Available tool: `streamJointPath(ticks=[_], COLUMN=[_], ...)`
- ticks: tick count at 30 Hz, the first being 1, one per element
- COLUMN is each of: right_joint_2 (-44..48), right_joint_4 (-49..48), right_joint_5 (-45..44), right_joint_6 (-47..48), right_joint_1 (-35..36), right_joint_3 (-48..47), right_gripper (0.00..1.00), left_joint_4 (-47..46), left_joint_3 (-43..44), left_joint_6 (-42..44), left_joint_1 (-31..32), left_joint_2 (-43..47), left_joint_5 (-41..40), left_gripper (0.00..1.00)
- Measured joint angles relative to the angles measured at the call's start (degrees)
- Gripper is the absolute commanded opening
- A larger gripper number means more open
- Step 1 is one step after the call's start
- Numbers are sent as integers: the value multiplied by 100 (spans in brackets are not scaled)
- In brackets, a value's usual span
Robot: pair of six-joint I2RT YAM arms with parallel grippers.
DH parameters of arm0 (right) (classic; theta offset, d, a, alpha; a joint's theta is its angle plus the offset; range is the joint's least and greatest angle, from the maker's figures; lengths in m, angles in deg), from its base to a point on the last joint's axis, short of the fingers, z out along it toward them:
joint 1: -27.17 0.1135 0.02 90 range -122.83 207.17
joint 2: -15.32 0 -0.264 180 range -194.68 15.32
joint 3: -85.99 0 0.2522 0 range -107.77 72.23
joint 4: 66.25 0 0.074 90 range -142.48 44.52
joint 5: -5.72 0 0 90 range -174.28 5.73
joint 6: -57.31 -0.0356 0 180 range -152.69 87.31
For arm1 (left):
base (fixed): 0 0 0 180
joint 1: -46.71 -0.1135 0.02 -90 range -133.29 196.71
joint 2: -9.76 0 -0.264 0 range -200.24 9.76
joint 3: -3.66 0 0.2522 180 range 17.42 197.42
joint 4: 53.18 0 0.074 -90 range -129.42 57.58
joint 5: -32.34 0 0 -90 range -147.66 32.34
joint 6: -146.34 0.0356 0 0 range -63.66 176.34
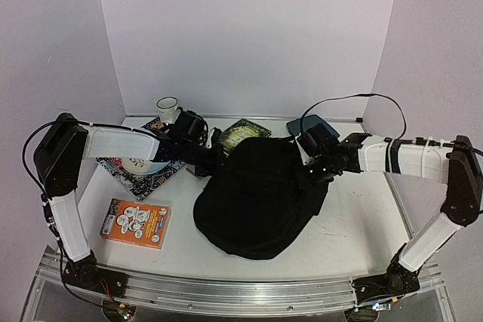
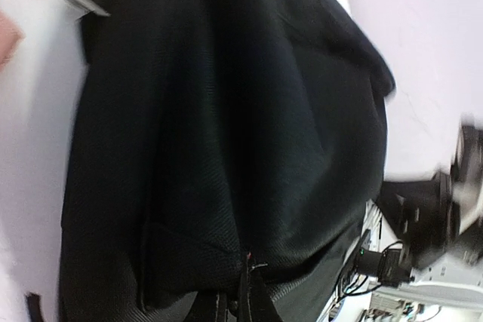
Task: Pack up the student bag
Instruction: Adjust the student bag at the center of the board.
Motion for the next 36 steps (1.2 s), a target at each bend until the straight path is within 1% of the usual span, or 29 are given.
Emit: streamJointPath(ticks=[5,8,10,12,15,17,18,22,25,29,33,36], right_joint_2=[-354,-669,-872,-1055,-1321,-1418,-1444,-1387,-1098,-462,46,148], right_joint_4=[318,525,624,664,582,464,387,141,99,117,117,126], right_joint_5=[-269,-404,-485,-516,-518,-520,-533,-460,-315,-215,-116,-14], right_joint_6=[450,794,1026,1273,1685,1938,2068,2321,2329,2078,1581,1211], right_joint_1=[-450,-598,-634,-647,-657,-687,-710,-802,-796,-471,254,769], right_joint_3=[-580,-955,-1188,-1399,-1676,-1768,-1797,-1800,-1642,-1362,-1097,-901], right_gripper=[0,0,0,2,8,14,18,32,39,47,51,53], left_joint_4=[-205,-357,-424,-491,-533,-529,-525,-502,-356,-201,-165,-169], left_joint_3=[-63,-105,-117,-118,-118,-118,-118,-118,-180,-459,-947,-1262], left_joint_6=[39,36,29,-8,-50,-47,-42,94,245,369,378,325], left_joint_1=[585,936,1118,1258,1361,1387,1391,1415,1422,1346,1081,860], left_joint_2=[87,87,87,87,86,85,85,95,227,640,1079,1206], left_joint_5=[-188,-289,-340,-360,-350,-347,-336,-391,-568,-819,-941,-972], left_gripper=[0,1,3,7,15,24,30,46,53,60,64,66])
